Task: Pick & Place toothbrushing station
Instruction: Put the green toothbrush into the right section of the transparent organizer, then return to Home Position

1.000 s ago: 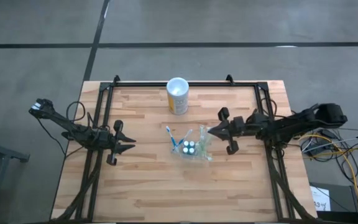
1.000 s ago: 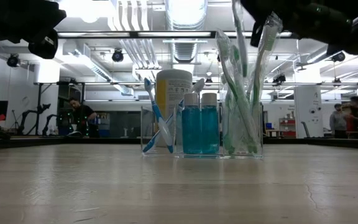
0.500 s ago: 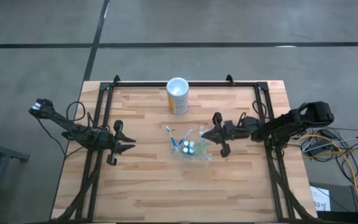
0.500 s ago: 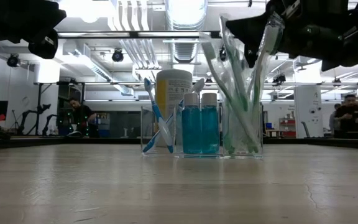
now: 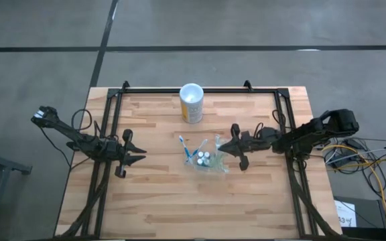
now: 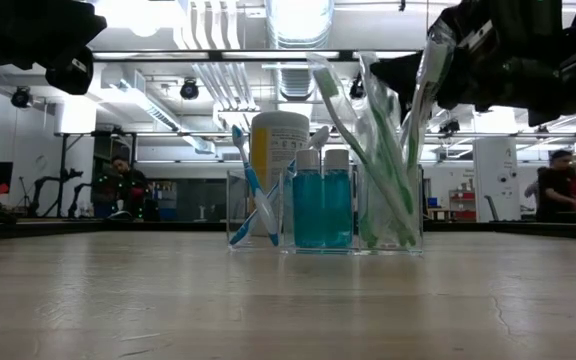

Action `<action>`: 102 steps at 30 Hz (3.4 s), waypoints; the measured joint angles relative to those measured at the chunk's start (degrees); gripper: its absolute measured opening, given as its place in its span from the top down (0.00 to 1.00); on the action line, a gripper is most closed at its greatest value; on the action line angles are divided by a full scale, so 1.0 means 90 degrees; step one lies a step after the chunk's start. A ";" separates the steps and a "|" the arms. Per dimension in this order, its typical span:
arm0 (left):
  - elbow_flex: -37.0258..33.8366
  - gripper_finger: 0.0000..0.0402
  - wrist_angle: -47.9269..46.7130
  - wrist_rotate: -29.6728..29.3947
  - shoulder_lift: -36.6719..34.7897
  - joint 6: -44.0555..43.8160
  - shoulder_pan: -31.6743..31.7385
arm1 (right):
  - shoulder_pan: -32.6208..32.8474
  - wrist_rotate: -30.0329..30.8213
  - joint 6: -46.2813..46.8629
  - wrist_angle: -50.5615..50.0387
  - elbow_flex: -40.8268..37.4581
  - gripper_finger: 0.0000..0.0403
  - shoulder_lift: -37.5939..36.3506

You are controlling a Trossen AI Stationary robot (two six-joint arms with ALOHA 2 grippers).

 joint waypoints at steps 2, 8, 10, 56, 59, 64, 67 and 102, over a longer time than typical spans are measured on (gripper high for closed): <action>0.0000 0.79 0.0000 -0.0001 0.0000 0.0000 0.0000 | -0.0001 0.0002 0.0000 -0.0074 -0.0035 0.98 -0.0004; 0.0000 0.79 0.0000 -0.0002 0.0000 0.0000 0.0000 | -0.0002 0.0005 -0.0007 -0.0224 -0.0044 0.98 -0.0007; 0.0000 0.79 -0.0002 0.0001 -0.0002 0.0000 -0.0002 | -0.0002 0.0007 -0.0007 -0.0303 -0.0044 0.98 -0.0010; 0.0002 0.79 0.0000 0.0000 0.0000 0.0000 -0.0002 | 0.0017 -0.0532 0.0337 0.0732 -0.0059 0.67 -0.0019; 0.0000 0.79 0.0000 -0.0002 -0.0002 0.0000 0.0000 | 0.0015 -0.0537 0.0337 0.0817 -0.0059 0.68 -0.0022; 0.0001 0.79 0.0000 -0.0002 -0.0001 0.0000 -0.0001 | 0.0012 -0.0481 0.0333 0.1641 -0.0059 0.68 -0.0036; 0.0002 0.79 0.0000 -0.0002 0.0000 0.0000 -0.0002 | 0.0011 -0.0184 0.0310 0.2305 -0.0028 0.68 -0.0091; 0.0002 0.79 -0.0051 0.0001 0.0017 0.0000 -0.0002 | -0.0057 0.0340 -0.0304 -0.4395 0.0771 0.98 -0.4348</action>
